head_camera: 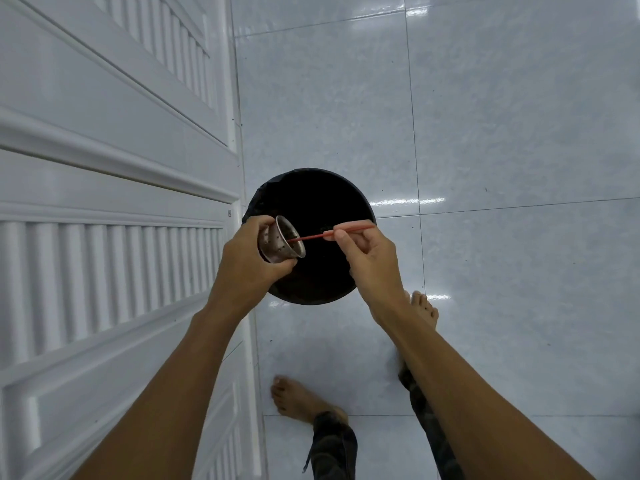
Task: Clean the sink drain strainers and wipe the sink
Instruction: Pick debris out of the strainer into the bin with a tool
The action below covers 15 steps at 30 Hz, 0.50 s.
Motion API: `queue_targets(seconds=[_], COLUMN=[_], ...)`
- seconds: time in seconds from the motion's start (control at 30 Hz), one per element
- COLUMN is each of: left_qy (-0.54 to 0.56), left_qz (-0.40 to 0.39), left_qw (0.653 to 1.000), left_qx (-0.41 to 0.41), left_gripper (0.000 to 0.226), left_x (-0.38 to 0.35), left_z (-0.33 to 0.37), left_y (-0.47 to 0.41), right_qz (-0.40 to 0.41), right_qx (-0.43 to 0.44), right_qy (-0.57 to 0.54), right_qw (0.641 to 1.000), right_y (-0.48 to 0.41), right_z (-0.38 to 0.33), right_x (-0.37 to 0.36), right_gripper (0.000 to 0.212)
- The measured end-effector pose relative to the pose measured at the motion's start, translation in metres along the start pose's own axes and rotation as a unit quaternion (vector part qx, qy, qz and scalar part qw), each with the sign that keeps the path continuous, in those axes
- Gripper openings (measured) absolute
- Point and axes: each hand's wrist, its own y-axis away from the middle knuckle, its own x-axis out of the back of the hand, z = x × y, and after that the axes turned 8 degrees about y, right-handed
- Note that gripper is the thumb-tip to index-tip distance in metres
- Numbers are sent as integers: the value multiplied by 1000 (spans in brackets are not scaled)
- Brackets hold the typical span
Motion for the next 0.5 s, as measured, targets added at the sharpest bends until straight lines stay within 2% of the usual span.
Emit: queue_targets(seconds=[0.13, 0.23, 0.4, 0.5], left_qy=[35, 56, 39, 5], left_qz=[31, 73, 106, 120], left_qw=[999, 995, 993, 992], left_qx=[-20, -29, -25, -37], left_gripper=[66, 67, 67, 67], left_x=[3, 4, -2, -5], left_z=[3, 5, 1, 1], left_y=[2, 5, 14, 18], right_qz=[-6, 35, 77, 50], right_qx=[85, 125, 121, 132], right_qy=[51, 91, 100, 108], right_qw=[995, 987, 985, 984], right_y=[7, 10, 22, 35], right_z=[-6, -9, -6, -1], right_x=[-11, -17, -17, -23], right_gripper=[13, 14, 14, 16])
